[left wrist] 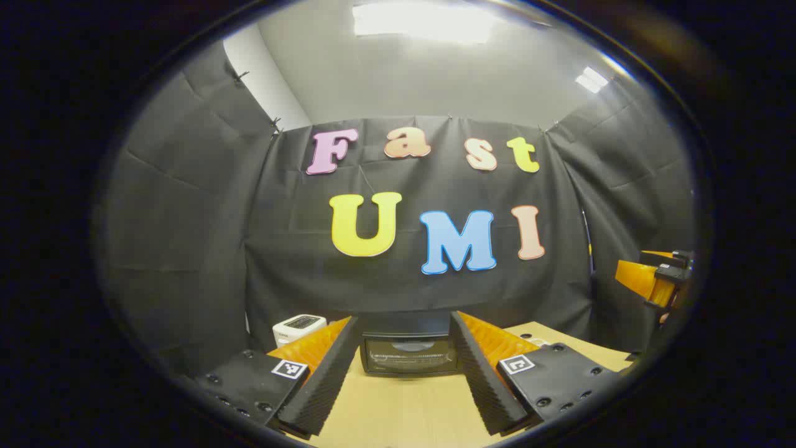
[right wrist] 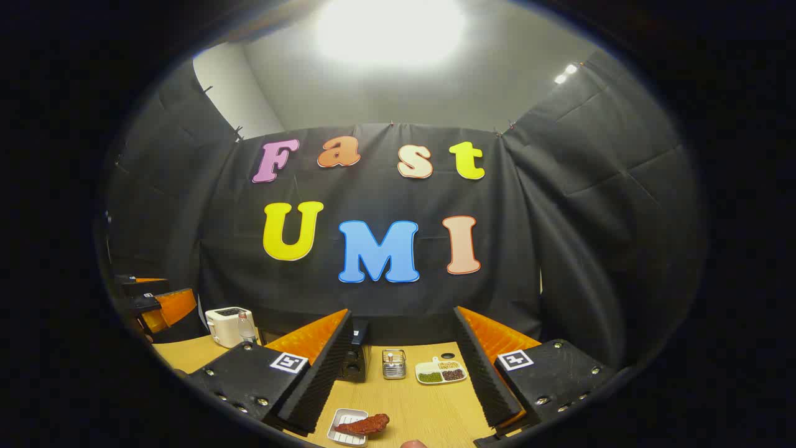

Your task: Open the electric oven with the left hand, put the food in, and close the electric oven.

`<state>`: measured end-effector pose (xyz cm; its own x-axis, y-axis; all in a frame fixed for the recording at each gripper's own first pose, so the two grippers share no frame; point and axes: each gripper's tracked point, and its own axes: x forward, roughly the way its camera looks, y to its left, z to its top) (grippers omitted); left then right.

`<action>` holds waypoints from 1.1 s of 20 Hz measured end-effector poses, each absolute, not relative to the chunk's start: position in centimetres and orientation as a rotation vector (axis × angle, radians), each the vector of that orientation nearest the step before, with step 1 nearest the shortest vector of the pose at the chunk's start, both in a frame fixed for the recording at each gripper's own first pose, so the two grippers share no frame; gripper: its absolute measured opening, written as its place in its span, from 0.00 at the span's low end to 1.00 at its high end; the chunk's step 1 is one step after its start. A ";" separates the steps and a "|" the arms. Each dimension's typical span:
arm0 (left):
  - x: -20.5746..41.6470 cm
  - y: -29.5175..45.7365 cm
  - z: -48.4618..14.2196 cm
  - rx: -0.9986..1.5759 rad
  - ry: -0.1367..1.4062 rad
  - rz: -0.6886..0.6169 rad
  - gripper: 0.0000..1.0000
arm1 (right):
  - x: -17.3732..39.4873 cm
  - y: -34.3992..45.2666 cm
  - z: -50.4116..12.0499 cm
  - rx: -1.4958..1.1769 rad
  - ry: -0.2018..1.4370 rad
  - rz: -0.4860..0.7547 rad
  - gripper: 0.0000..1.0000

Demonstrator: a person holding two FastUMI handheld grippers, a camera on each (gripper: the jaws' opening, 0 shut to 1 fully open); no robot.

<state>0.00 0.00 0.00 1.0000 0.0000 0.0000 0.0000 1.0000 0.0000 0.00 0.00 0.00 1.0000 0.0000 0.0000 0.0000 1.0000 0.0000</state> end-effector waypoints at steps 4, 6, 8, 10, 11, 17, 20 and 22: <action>-0.4 -0.5 0.0 0.007 -0.002 0.001 0.91 | -0.2 -0.1 0.3 -0.006 -0.009 0.010 0.95; -0.5 -0.4 0.2 0.005 -0.004 0.007 0.91 | -0.2 0.0 0.4 -0.010 -0.012 0.021 0.95; -0.6 -0.5 0.1 0.005 -0.003 0.016 0.91 | 0.0 0.1 0.5 -0.016 -0.015 0.031 0.95; -0.6 -0.7 0.2 0.009 -0.002 0.020 0.91 | 0.2 0.0 0.5 -0.017 -0.015 0.039 0.95; -0.6 -0.7 0.4 0.012 -0.003 0.022 0.91 | 0.3 -0.1 0.5 -0.016 -0.016 0.042 0.95; 0.0 -2.0 0.3 0.007 0.005 0.038 0.91 | 0.8 -0.7 0.4 -0.024 -0.021 0.066 0.95; 0.6 -2.8 0.2 -0.007 0.010 0.047 0.91 | 1.2 -1.2 0.3 -0.015 -0.019 0.084 0.95; 1.2 -3.5 0.2 -0.009 0.007 0.054 0.93 | 1.5 -1.7 0.1 -0.014 -0.019 0.098 0.95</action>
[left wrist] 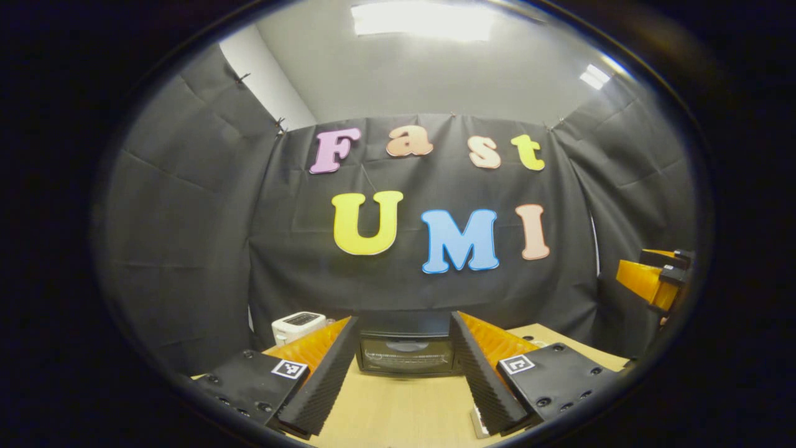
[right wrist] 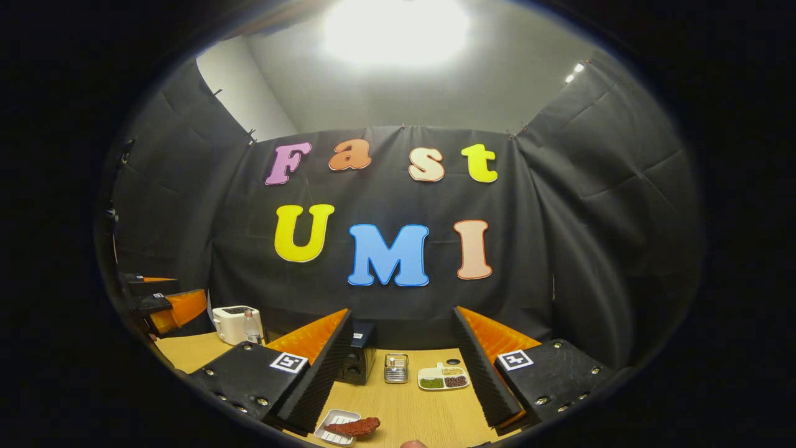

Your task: Open the electric oven with the left hand, put the food in, and close the electric oven.

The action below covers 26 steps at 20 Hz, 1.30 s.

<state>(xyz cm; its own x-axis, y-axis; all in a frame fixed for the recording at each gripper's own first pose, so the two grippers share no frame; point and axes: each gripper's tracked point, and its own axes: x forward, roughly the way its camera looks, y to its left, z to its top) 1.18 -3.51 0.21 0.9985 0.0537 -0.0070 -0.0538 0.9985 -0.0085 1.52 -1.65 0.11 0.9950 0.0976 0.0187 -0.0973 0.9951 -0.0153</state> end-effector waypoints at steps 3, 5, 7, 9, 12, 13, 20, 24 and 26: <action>2.6 -4.7 0.1 -0.001 -0.004 0.058 0.98 | 1.8 -2.3 0.1 -0.001 -0.025 0.130 0.95; 4.1 -4.9 -0.5 0.000 -0.001 0.068 0.91 | 2.1 -3.0 0.3 0.011 -0.040 0.136 0.95; 6.0 -5.0 -1.1 -0.012 0.008 0.073 0.91 | 2.8 -3.8 -0.1 0.017 -0.027 0.122 0.95; 8.0 -4.7 -1.8 -0.029 0.016 0.073 0.96 | 3.1 -4.1 -0.3 0.028 -0.020 0.113 0.95; 11.5 -4.2 -3.6 -0.018 0.041 0.055 1.00 | 4.2 -4.8 -0.4 0.024 -0.018 0.068 0.95; 12.8 -4.1 -4.2 -0.011 0.049 0.045 1.00 | 4.5 -4.8 -0.5 0.029 -0.011 0.052 0.95; 22.0 -3.4 -9.8 -0.025 0.113 -0.027 1.00 | 6.8 -4.5 -1.6 0.071 0.025 -0.069 0.95; 26.2 -3.3 -13.5 -0.027 0.159 -0.060 0.98 | 7.2 -4.3 -2.3 0.050 0.050 -0.127 0.95; 28.1 -3.3 -15.4 -0.026 0.183 -0.077 1.00 | 7.4 -4.3 -2.6 0.034 0.061 -0.160 0.96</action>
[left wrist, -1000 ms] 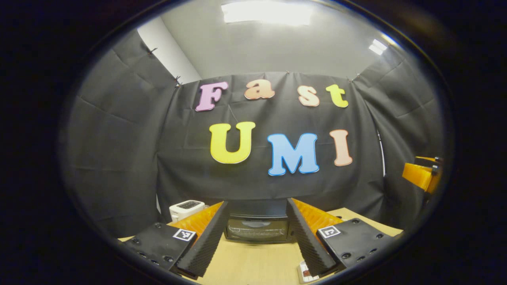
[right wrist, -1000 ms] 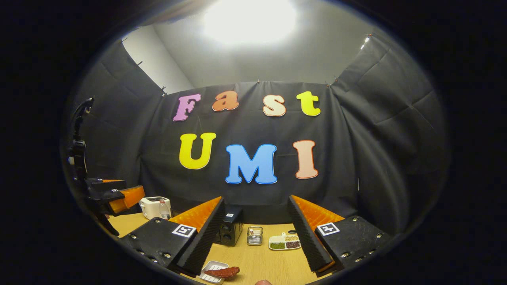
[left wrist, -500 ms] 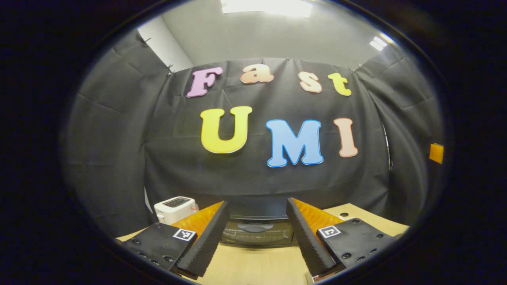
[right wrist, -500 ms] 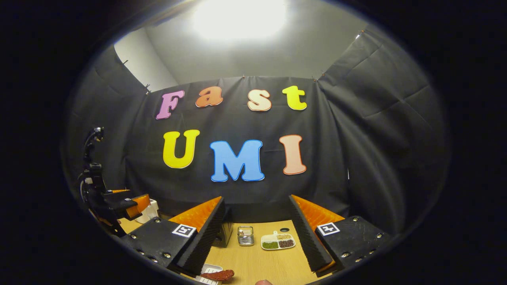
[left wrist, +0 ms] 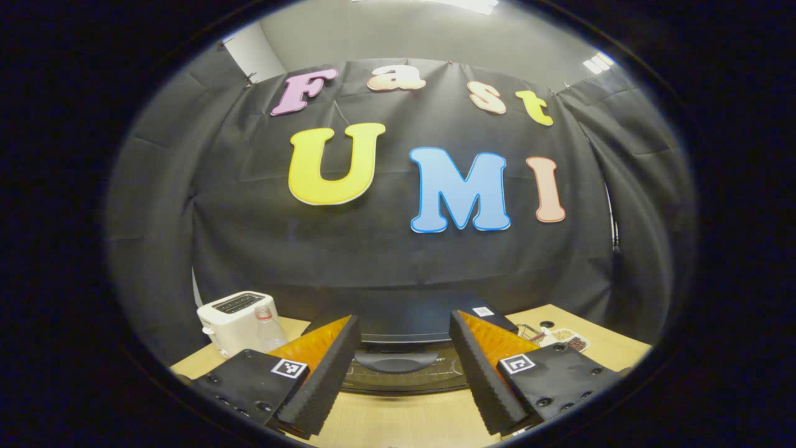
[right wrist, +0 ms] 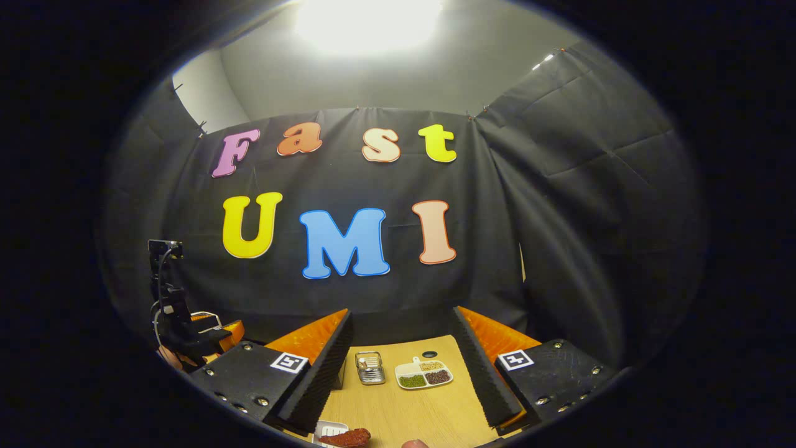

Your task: Open the electric oven with the left hand, put the food in, and close the electric oven.

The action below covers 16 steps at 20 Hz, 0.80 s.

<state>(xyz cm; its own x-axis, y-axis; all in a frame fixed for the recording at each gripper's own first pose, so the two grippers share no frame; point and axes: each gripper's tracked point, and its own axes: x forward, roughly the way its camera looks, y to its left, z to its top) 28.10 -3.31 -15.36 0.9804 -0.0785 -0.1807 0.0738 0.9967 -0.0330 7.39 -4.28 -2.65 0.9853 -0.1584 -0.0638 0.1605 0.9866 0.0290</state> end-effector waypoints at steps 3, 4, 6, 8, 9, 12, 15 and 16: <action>30.5 -3.7 -18.0 -0.022 0.220 -0.108 0.97 | 7.4 -4.1 -2.7 0.013 0.065 -0.208 0.95; 31.3 -3.9 -19.0 -0.020 0.231 -0.115 0.97 | 7.4 -4.0 -2.7 0.004 0.068 -0.220 0.95; 32.6 -4.1 -20.9 -0.018 0.260 -0.126 0.96 | 7.5 -3.7 -2.8 -0.016 0.073 -0.239 0.95; 33.4 -4.3 -22.6 -0.026 0.283 -0.137 0.97 | 7.3 -3.4 -2.8 -0.044 0.078 -0.253 0.95; 33.9 -4.3 -23.3 -0.026 0.291 -0.137 0.97 | 7.4 -3.3 -2.9 -0.060 0.080 -0.258 0.95; 34.7 -4.0 -25.6 -0.030 0.326 -0.125 0.97 | 7.4 -2.7 -2.7 -0.093 0.086 -0.262 0.95; 35.1 -4.0 -25.8 -0.020 0.309 -0.115 1.00 | 7.4 -2.3 -2.3 -0.116 0.085 -0.260 0.95; 35.0 -4.0 -25.7 -0.005 0.294 -0.115 0.97 | 7.5 -2.2 -2.1 -0.123 0.082 -0.259 0.95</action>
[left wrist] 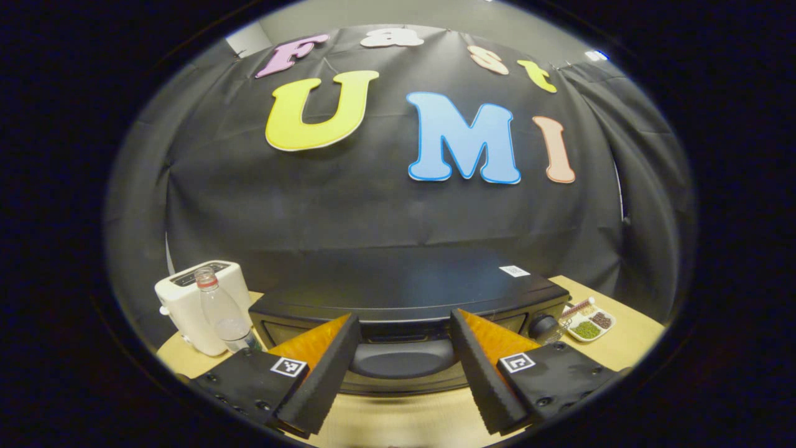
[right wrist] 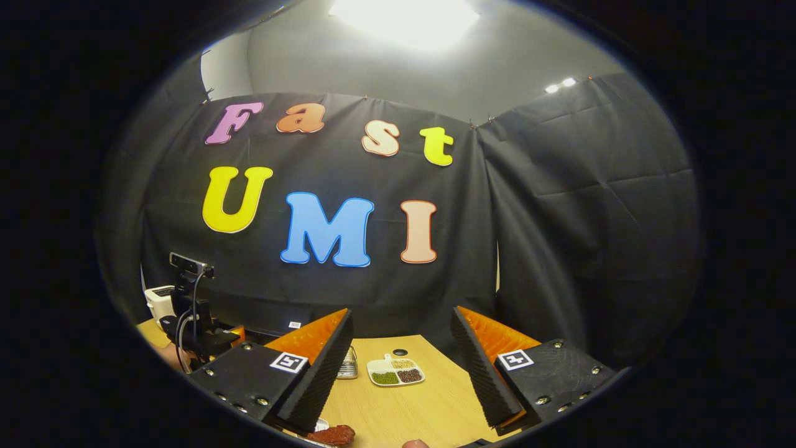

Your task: Open the electric oven with the left hand, put the food in, and close the electric oven.

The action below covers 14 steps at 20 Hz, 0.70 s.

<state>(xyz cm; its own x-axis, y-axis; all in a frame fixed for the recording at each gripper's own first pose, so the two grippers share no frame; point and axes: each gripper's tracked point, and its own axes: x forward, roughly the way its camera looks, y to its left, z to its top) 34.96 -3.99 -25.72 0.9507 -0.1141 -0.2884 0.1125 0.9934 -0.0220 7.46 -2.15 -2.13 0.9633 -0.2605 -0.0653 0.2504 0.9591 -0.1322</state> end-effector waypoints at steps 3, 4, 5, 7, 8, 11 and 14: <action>34.5 -4.0 -25.9 0.003 0.280 -0.114 1.00 | 7.4 -1.6 -2.2 -0.135 0.083 -0.248 0.95; 34.2 -4.0 -25.8 0.000 0.277 -0.113 1.00 | 7.4 -1.5 -2.1 -0.137 0.083 -0.244 0.95; 33.9 -4.0 -25.8 0.003 0.278 -0.110 1.00 | 7.3 -1.4 -2.0 -0.139 0.082 -0.240 0.95; 33.0 -4.1 -26.0 0.007 0.274 -0.106 1.00 | 7.3 -1.1 -1.9 -0.142 0.079 -0.230 0.95; 32.4 -4.1 -26.0 0.006 0.273 -0.105 0.97 | 7.1 -1.0 -1.8 -0.144 0.077 -0.224 0.95; 30.6 -4.1 -26.4 0.022 0.278 -0.104 0.96 | 6.9 -0.8 -1.6 -0.150 0.071 -0.210 0.95; 28.9 -4.1 -26.8 0.036 0.291 -0.104 1.00 | 6.8 -0.7 -1.6 -0.146 0.068 -0.192 0.95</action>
